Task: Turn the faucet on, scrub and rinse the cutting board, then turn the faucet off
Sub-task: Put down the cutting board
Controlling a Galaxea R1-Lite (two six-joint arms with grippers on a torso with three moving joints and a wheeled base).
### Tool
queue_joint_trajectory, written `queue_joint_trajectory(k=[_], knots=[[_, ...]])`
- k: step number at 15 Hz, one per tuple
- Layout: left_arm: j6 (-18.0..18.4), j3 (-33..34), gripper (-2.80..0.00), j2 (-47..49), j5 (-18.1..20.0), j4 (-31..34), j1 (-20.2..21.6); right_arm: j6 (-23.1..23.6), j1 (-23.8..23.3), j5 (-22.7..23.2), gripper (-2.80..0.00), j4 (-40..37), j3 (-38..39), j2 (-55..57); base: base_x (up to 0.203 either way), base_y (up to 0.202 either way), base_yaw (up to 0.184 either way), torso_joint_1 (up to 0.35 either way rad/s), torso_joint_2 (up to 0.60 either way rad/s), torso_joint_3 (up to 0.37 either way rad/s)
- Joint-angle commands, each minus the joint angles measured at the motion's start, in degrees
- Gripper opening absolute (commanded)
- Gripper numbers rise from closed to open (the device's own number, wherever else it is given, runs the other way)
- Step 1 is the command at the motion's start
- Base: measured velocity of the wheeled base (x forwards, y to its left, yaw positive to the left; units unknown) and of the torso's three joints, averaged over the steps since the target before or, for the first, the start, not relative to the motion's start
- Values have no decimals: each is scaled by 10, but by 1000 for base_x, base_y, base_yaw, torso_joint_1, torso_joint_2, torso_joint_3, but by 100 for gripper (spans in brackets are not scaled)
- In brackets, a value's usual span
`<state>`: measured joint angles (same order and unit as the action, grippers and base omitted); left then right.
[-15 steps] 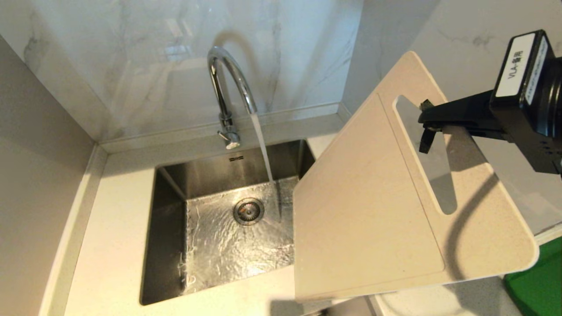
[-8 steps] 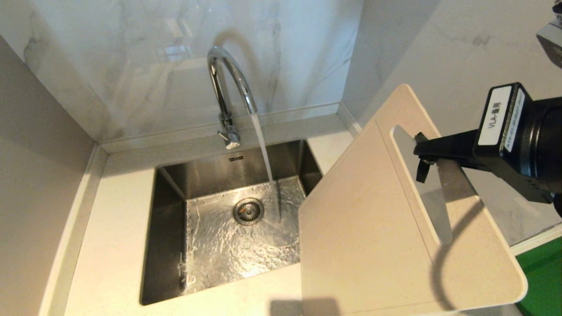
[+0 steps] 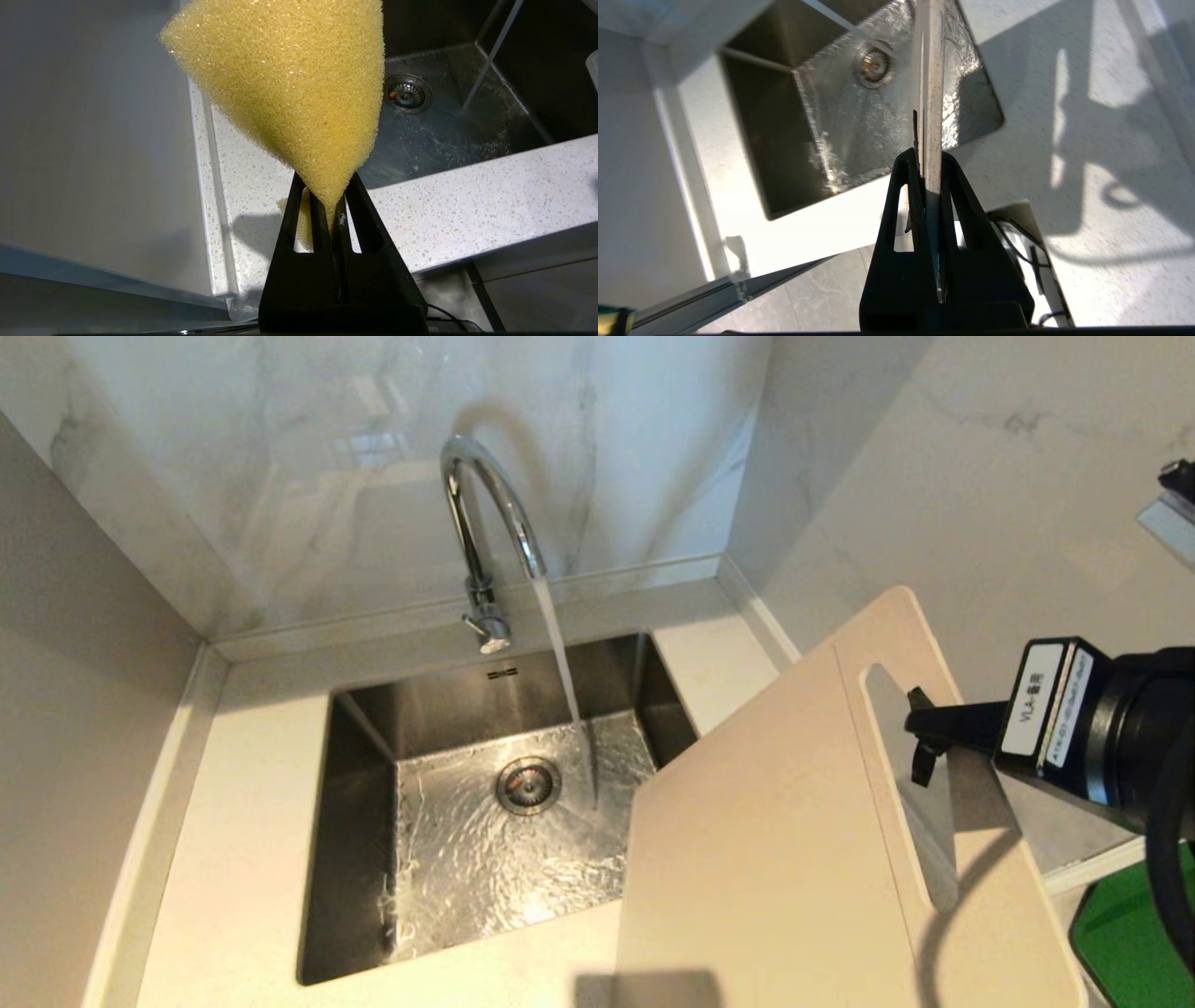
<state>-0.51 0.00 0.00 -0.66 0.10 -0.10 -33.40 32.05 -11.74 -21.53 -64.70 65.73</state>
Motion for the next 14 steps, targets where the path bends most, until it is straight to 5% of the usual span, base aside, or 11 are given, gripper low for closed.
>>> queue_joint_trajectory(k=[1,5,14], knots=[[0,1,-280,1,0,0,0,4,-2,-9,-280,-2,26,-25,0,0,0,0,0,0],[0,1,-280,1,0,0,0,45,-3,-75,-280,-3,75,-70,0,0,0,0,0,0],[0,1,-280,1,0,0,0,74,-74,-81,-280,-2,245,-165,0,0,0,0,0,0]])
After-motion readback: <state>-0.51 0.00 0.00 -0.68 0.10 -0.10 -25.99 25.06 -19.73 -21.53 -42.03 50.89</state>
